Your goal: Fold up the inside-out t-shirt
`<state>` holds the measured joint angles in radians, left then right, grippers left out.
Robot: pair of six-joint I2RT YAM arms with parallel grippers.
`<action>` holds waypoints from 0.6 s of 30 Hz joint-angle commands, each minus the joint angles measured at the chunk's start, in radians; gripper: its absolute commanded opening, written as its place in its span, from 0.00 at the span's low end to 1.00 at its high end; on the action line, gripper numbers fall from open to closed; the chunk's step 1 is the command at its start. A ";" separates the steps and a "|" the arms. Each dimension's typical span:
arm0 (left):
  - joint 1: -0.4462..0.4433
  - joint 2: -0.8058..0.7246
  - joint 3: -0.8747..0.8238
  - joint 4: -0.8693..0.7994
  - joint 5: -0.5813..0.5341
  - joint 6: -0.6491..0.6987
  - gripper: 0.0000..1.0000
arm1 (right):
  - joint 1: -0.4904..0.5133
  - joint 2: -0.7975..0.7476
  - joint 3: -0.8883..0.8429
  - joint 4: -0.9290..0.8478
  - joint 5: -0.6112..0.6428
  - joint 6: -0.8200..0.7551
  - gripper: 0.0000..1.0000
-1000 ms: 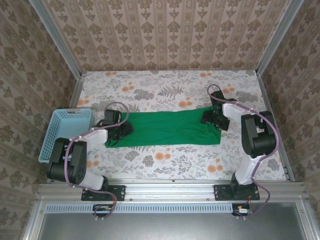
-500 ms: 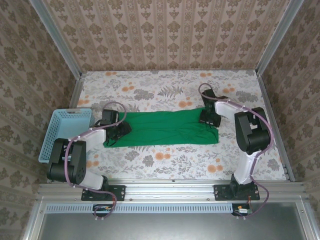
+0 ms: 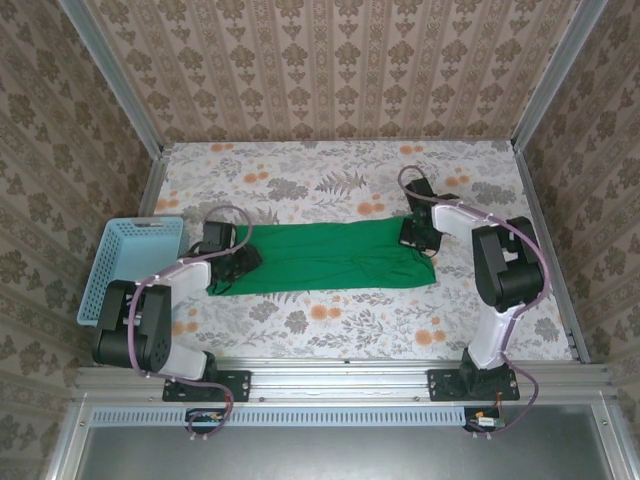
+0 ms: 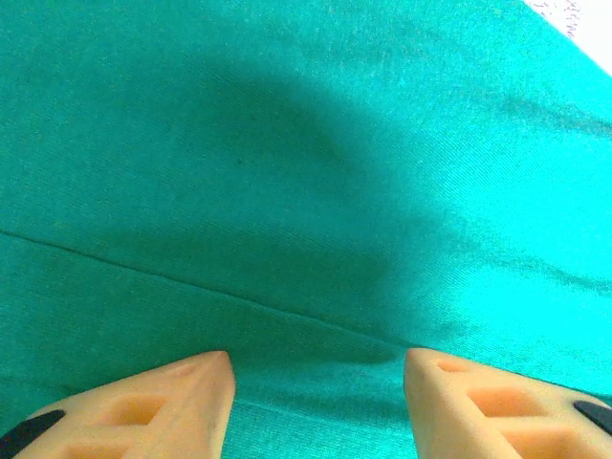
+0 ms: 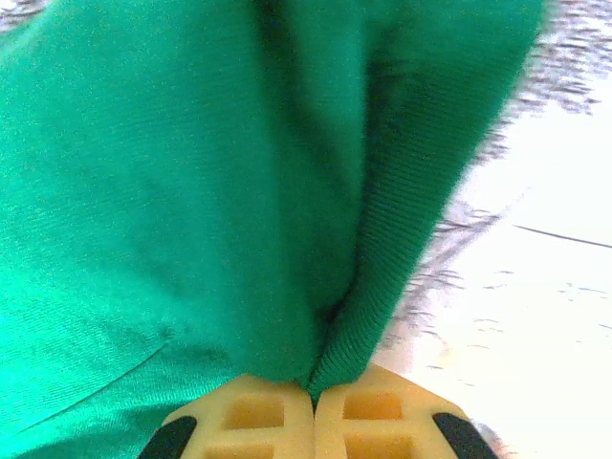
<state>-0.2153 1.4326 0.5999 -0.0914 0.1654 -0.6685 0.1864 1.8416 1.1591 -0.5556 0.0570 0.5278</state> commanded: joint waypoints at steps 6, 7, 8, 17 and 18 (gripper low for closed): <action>-0.324 -0.008 -0.001 -0.036 0.001 -0.096 0.53 | -0.189 -0.268 -0.068 -0.078 0.006 -0.059 0.00; -0.377 -0.008 0.018 -0.035 -0.004 -0.114 0.53 | -0.199 -0.284 -0.049 -0.117 0.037 -0.078 0.00; -0.428 -0.012 0.034 -0.031 -0.010 -0.127 0.53 | -0.205 -0.294 -0.023 -0.159 0.080 -0.095 0.00; -0.448 -0.115 0.134 -0.184 -0.113 -0.044 0.57 | -0.141 -0.300 0.138 -0.340 0.221 -0.166 0.00; -0.429 -0.114 0.133 -0.195 -0.111 -0.032 0.57 | -0.121 -0.302 0.148 -0.352 0.229 -0.166 0.00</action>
<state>-0.6846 1.3369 0.7128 -0.1890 0.1112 -0.7479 0.0193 1.5509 1.2575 -0.8051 0.2100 0.3973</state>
